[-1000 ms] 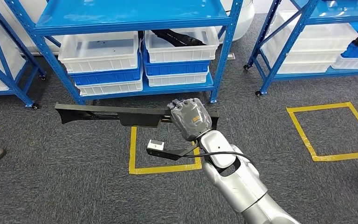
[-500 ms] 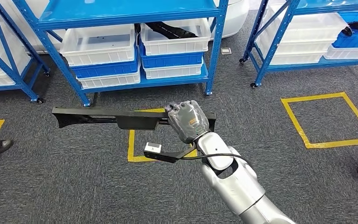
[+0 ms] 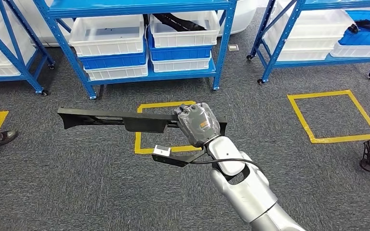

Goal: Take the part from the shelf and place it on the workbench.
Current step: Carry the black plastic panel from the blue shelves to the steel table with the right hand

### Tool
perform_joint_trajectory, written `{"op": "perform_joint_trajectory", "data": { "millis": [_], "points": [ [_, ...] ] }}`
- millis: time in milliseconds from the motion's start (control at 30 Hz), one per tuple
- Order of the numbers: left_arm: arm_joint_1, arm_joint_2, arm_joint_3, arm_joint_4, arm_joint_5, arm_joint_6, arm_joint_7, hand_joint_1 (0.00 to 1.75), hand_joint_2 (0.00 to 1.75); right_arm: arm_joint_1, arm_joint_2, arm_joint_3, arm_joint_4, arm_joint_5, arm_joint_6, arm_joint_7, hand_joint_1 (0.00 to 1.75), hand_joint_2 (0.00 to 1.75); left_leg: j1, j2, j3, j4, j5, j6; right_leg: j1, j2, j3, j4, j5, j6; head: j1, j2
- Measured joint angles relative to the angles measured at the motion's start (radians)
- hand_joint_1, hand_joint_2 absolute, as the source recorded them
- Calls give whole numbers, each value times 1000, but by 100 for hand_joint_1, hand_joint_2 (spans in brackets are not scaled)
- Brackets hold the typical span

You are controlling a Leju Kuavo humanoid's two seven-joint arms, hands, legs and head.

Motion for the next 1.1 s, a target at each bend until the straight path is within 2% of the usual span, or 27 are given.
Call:
{"op": "perform_joint_trajectory", "data": {
  "millis": [33,67,100,133,167,200,233,267,333,367,400,433,467,500,567,600,633,700,733,767,833,900,933,967,1033,1067,1100],
  "points": [
    [-2,0,0,0,0,0,0,0,175,0,1,-1,-2,-1,1,1,171,175,0,-1,-13,1,13,-8,-3,1,63,-78,1,6,2,0],
    [-3,0,0,0,0,0,1,0,175,0,2,-2,-5,-2,1,1,171,175,-1,-1,-22,3,26,-16,-1,2,116,-158,-14,2,2,0],
    [-4,0,0,0,0,0,1,0,175,0,3,-3,-8,-2,1,1,171,175,-3,-2,-28,1,40,-21,1,4,151,-219,-32,-6,1,0],
    [-3,0,0,0,0,0,2,0,175,1,5,-4,-10,-3,1,1,171,175,-3,-2,-32,-3,53,-25,3,5,166,-254,-45,-15,0,0],
    [-1,0,0,0,0,0,3,0,175,3,5,-4,-11,-3,1,1,171,175,-1,-1,-34,-8,67,-28,5,5,158,-260,-44,-27,-3,0],
    [1,0,0,0,0,0,4,0,175,6,4,-4,-11,-3,2,1,171,175,4,-2,-39,-10,68,-31,1,2,148,-256,-34,-38,-4,0],
    [2,0,0,1,0,0,5,0,175,8,4,-4,-11,-3,2,1,171,175,8,-2,-47,3,44,-34,1,-1,138,-254,-23,-52,-4,0],
    [2,0,0,1,0,0,5,0,175,9,3,-4,-11,-2,2,1,171,175,12,-3,-58,37,-1,-37,2,-3,127,-253,-10,-65,-5,0],
    [0,0,0,1,0,0,5,0,175,10,4,-4,-12,1,3,1,171,175,13,-8,-87,166,-120,-37,7,-5,102,-251,18,-81,-5,0],
    [-1,0,0,1,0,0,5,0,175,11,4,-4,-12,1,3,1,171,175,12,-11,-97,238,-160,-38,11,-6,87,-250,31,-83,-6,0],
    [-2,0,0,1,0,0,6,0,175,12,4,-4,-12,-2,5,1,171,175,12,-13,-97,292,-175,-38,14,-6,70,-247,42,-83,-6,0],
    [-2,0,0,1,0,0,6,0,175,14,5,-4,-12,-10,7,-2,171,175,12,-13,-83,315,-170,-36,16,-6,54,-244,52,-82,-6,0],
    [-2,0,0,1,-1,0,6,0,175,16,5,-6,-12,-22,11,-6,171,175,12,-14,-50,300,-151,-33,17,-5,38,-240,60,-81,-6,0],
    [-1,0,0,1,-4,-1,2,0,175,16,5,-7,-13,-35,17,-11,171,175,12,-14,-1,253,-131,-28,18,-4,24,-237,68,-78,-6,0],
    [1,0,-1,1,-9,-4,-13,0,175,17,5,-11,-18,-40,24,-21,171,175,8,-10,109,111,-132,-18,22,-3,7,-232,81,-70,-6,0],
    [1,0,-1,1,-11,-6,-19,0,175,16,5,-12,-22,-32,26,-23,171,175,4,-7,144,56,-145,-14,24,-5,2,-231,88,-64,-5,0],
    [0,0,-1,1,-12,-8,-23,0,175,16,5,-12,-27,-21,26,-23,171,175,0,-5,162,22,-158,-11,25,-9,-2,-231,95,-56,-6,0],
    [-1,0,-1,1,-15,-9,-22,0,175,16,5,-12,-35,-8,27,-23,171,175,-4,-7,158,4,-152,-3,24,-17,-9,-230,106,-43,-5,0],
    [-1,0,-1,1,-16,-9,-20,0,175,16,5,-12,-38,-5,28,-23,171,175,-4,-9,153,1,-143,3,23,-17,-17,-220,99,-40,-5,0],
    [0,0,-2,1,-17,-9,-18,0,175,16,4,-12,-41,-3,29,-23,171,175,-4,-11,145,-3,-131,10,23,-14,-31,-193,80,-40,-3,0],
    [0,-1,-2,1,-18,-9,-13,0,175,18,3,-12,-45,1,31,-24,171,175,-5,-17,123,-4,-110,20,21,-8,-79,-78,10,-47,-1,0],
    [1,-2,-2,1,-18,-9,-11,0,175,22,1,-11,-45,4,35,-24,171,175,-8,-27,98,-3,-91,21,19,-5,-117,44,-48,-46,0,0],
    [2,-2,-2,1,-18,-9,-10,0,175,24,0,-11,-45,5,37,-24,171,175,-8,-34,87,-3,-82,19,19,-4,-111,57,-56,-41,0,0],
    [2,-2,-2,1,-19,-9,-10,0,175,25,-1,-11,-45,6,38,-24,171,175,-8,-41,78,-2,-74,16,19,-2,-81,26,-49,-35,0,0],
    [2,-2,-3,1,-19,-9,-10,0,175,26,-2,-10,-46,6,40,-24,171,175,-9,-55,65,-1,-61,8,18,19,22,-126,-17,-28,0,0],
    [1,-2,-3,1,-19,-8,-10,0,175,25,-1,-9,-48,6,40,-24,171,175,-11,-62,60,0,-56,3,18,30,64,-194,-3,-31,0,0],
    [1,-2,-3,0,-20,-7,-10,0,175,25,-1,-9,-49,7,40,-24,171,175,-12,-66,56,0,-51,-2,19,39,89,-235,5,-36,-1,0]
  ]
}}
